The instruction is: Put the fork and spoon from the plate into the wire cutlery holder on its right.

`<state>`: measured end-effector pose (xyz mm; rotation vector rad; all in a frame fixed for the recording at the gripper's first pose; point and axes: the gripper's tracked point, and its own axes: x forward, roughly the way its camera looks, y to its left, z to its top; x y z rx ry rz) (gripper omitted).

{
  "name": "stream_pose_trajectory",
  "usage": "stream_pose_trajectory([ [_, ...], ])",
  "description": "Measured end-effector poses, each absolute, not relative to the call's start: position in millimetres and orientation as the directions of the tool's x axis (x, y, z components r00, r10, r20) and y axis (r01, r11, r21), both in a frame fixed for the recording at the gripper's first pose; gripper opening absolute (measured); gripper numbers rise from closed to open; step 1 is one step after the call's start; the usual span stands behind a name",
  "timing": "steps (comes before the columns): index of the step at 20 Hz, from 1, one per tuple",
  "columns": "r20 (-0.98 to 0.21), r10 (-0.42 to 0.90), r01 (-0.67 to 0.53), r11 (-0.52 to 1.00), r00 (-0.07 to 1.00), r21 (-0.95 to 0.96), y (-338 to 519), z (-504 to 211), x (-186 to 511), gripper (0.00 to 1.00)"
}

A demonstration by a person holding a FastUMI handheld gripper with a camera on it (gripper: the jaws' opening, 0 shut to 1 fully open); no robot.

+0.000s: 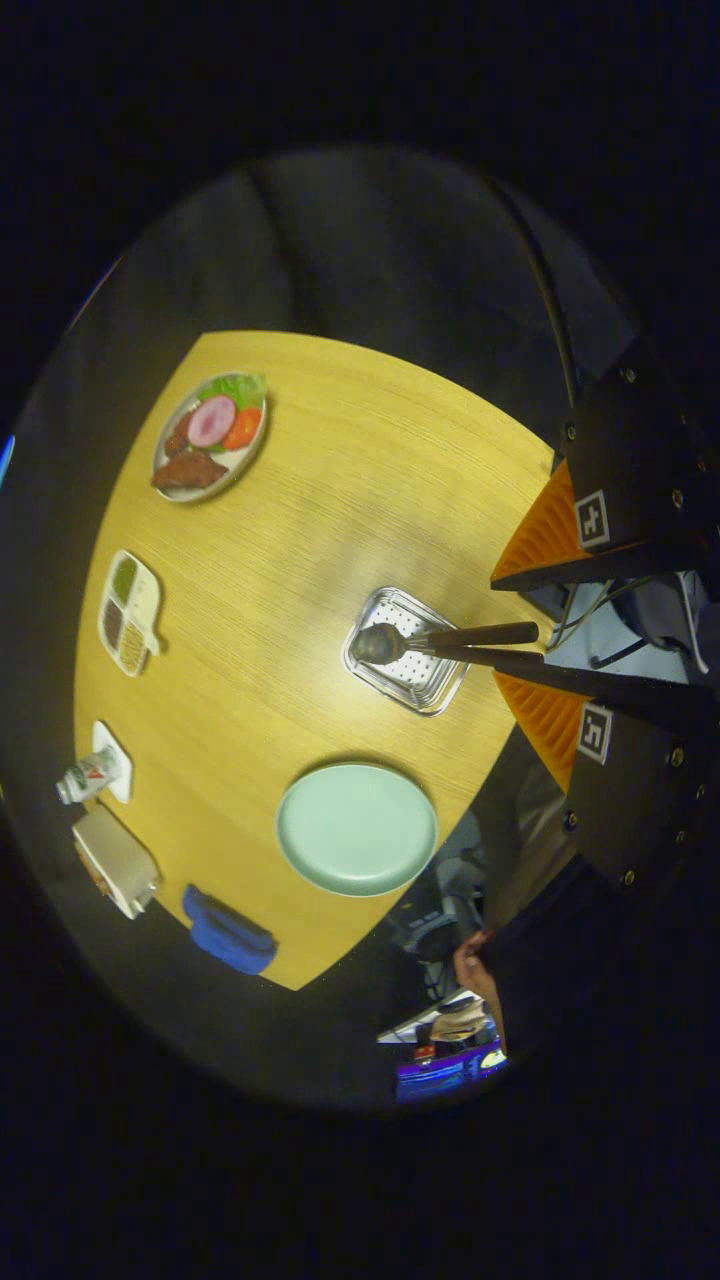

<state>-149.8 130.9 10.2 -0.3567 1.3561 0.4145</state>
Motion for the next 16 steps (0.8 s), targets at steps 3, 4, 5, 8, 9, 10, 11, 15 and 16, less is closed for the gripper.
stream_pose_trajectory([
  [3, -0.844, 0.157, -0.391, 0.918, 0.514, -0.067, 155, 52, -142, 0.42],
  [4, -0.769, 0.155, -0.348, 0.933, 0.621, -0.093, 160, 69, -140, 0.42],
  [5, -0.677, 0.17, -0.307, 0.948, 0.716, -0.086, 172, 88, -140, 0.42],
  [8, -0.417, 0.181, -0.245, 0.964, 0.891, -0.104, 209, 138, -150, 0.42],
  [9, -0.35, 0.179, -0.231, 0.966, 0.919, -0.112, 222, 150, -152, 0.41],
  [10, -0.293, 0.184, -0.227, 0.967, 0.938, -0.118, 235, 160, -158, 0.42],
  [11, -0.234, 0.182, -0.217, 0.967, 0.955, -0.135, 247, 173, -159, 0.42],
  [15, -0.119, 0.084, -0.104, 0.98, 0.989, -0.169, 266, 201, -161, 0.41],
  [16, -0.06, 0.081, -0.09, 0.984, 0.995, -0.155, 277, 208, -158, 0.41],
])
